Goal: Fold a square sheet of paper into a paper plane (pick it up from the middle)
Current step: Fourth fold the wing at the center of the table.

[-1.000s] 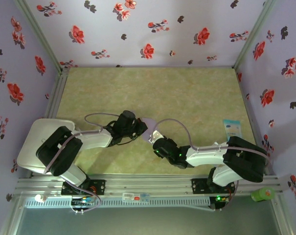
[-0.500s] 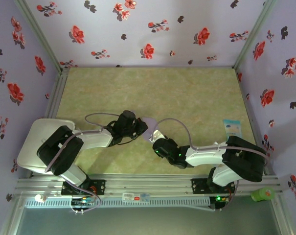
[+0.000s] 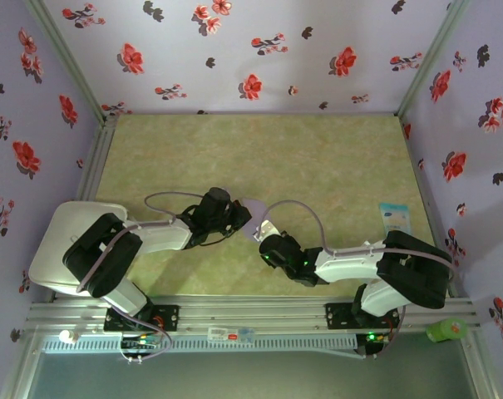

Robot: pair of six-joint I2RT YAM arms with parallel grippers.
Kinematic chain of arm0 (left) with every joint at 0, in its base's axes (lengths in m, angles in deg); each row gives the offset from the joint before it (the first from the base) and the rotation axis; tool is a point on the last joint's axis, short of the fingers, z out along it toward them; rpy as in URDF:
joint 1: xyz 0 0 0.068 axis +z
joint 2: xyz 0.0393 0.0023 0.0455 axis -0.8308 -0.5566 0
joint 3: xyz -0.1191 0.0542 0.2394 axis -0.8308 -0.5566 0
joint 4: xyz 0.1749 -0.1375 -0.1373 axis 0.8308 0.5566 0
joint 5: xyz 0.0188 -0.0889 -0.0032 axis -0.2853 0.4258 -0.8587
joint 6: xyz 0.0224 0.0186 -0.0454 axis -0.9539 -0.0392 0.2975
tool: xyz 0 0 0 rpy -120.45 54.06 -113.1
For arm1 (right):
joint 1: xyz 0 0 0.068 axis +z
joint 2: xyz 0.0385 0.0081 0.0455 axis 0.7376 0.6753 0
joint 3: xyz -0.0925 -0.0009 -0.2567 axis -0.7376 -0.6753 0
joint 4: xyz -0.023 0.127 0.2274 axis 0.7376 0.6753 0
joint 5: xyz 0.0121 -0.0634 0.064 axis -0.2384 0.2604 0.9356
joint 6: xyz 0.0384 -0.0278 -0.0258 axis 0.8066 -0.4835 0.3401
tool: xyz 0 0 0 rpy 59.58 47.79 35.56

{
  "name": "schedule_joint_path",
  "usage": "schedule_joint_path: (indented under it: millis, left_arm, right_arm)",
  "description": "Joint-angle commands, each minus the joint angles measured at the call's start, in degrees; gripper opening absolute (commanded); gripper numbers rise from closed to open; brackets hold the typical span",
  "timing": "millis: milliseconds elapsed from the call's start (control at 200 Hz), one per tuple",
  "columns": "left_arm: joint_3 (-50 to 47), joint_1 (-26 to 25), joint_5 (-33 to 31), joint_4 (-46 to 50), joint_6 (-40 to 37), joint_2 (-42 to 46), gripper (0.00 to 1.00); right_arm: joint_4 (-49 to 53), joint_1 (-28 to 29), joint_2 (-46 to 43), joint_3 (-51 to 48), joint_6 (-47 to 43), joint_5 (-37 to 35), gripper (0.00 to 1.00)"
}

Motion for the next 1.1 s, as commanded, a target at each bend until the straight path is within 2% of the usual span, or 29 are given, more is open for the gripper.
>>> schedule_joint_path:
  millis: [0,90,320,675,865,1095]
  left_arm:
    - [0.79,-0.24,-0.66,-1.05,0.38,-0.63,0.05]
    - [0.82,-0.16,-0.62,-1.15,0.35,-0.55,0.05]
    - [0.59,-0.07,-0.62,-1.04,0.34,-0.18,0.04]
    - [0.59,-0.07,-0.18,-1.85,0.62,-0.69,0.04]
    - [0.68,-0.08,-0.09,-1.59,0.62,-1.02,0.04]
    - [1.19,-0.07,0.34,-1.59,0.53,-1.25,0.04]
  right_arm:
    - [-2.09,0.1,0.53,-0.77,1.98,-0.3,0.08]
    - [-2.5,-0.08,0.59,-0.94,2.5,0.16,0.08]
    - [-1.24,-0.59,0.38,-1.48,3.59,0.07,0.17]
    - [-3.94,-0.71,-2.1,-3.63,2.68,1.76,0.14]
    - [-4.21,-0.97,-2.11,-3.38,3.47,2.0,0.19]
    - [-4.35,-1.22,-1.42,-3.8,4.35,3.18,0.12]
